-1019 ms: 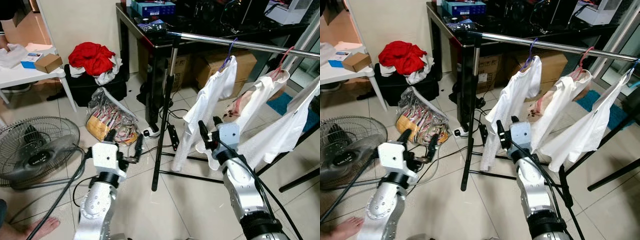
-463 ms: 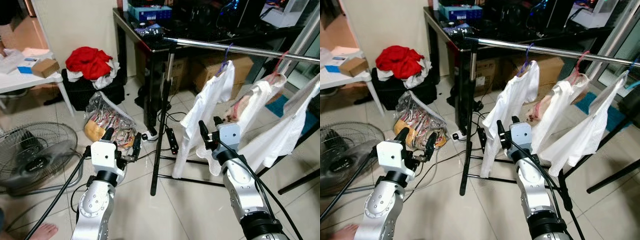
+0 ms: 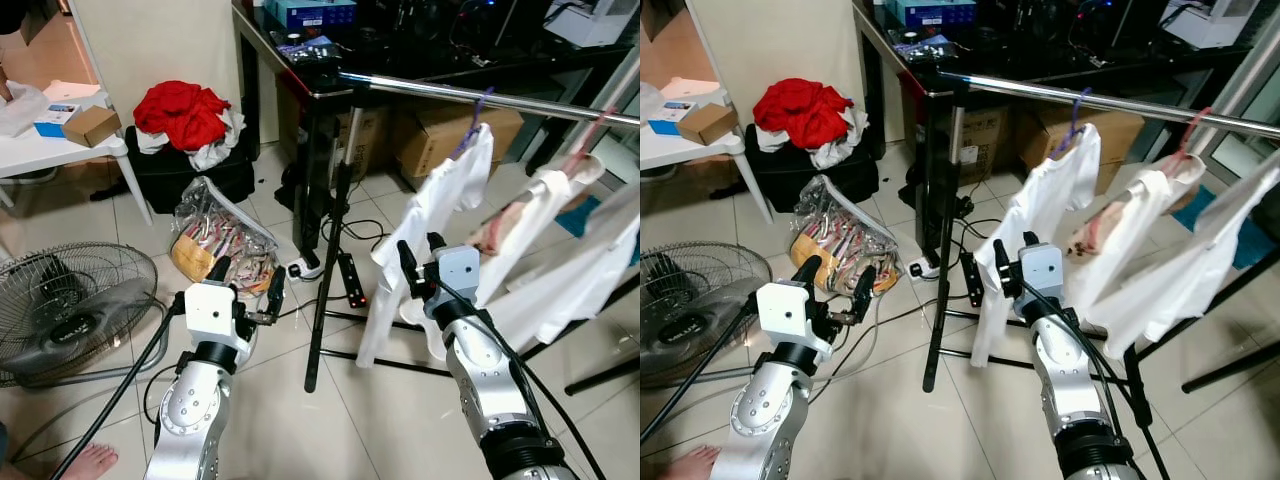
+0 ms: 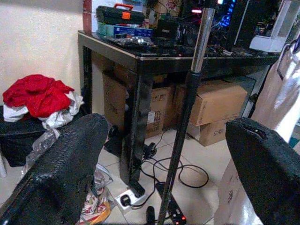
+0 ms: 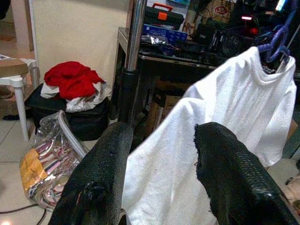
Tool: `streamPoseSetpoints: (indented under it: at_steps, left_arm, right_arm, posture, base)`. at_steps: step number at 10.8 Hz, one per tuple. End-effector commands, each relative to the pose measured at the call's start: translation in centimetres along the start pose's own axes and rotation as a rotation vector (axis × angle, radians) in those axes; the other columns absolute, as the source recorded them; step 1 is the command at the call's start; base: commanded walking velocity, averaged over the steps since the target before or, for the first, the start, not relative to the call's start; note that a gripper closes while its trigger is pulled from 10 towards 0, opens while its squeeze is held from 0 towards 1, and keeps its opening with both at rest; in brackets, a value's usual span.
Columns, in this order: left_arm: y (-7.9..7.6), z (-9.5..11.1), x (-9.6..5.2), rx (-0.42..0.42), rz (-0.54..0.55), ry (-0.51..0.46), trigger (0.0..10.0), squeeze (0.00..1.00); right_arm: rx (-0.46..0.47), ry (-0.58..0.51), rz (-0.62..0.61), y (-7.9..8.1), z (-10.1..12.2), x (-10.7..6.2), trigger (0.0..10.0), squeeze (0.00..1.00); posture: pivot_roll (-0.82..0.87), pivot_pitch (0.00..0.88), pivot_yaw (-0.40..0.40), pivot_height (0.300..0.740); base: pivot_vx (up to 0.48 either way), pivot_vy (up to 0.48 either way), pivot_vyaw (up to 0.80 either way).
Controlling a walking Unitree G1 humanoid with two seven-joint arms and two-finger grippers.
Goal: Hang hanger
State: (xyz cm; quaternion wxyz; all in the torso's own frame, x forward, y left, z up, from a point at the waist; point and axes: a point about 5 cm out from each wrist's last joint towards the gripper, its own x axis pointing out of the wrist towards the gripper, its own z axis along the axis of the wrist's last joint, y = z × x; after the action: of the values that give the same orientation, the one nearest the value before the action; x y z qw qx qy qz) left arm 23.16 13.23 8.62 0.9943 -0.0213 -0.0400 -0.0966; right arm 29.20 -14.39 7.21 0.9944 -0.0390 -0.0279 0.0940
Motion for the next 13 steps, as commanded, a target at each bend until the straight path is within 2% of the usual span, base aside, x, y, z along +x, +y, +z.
streamPoseSetpoints:
  at_steps: [1, 13]
  left_arm:
    - [-0.32, -0.16, 0.02, -0.002, -0.014, 0.009, 10.0, 0.00]
    - [-0.20, 0.02, 0.83, 0.009, -0.040, 0.004, 10.0, 0.00]
  right_arm:
    - [-0.001, -0.011, -0.016, -0.21, 0.14, -0.09, 10.0, 0.00]
    - [0.022, -0.028, -0.048, 0.08, 0.47, 0.63, 10.0, 0.00]
  posture:
    - [0.12, 0.000, -0.047, 0.740]
    - [0.11, 0.000, -0.030, 0.740]
  base:
    - [0.341, 0.000, 0.00]
    - [0.427, 0.000, 0.00]
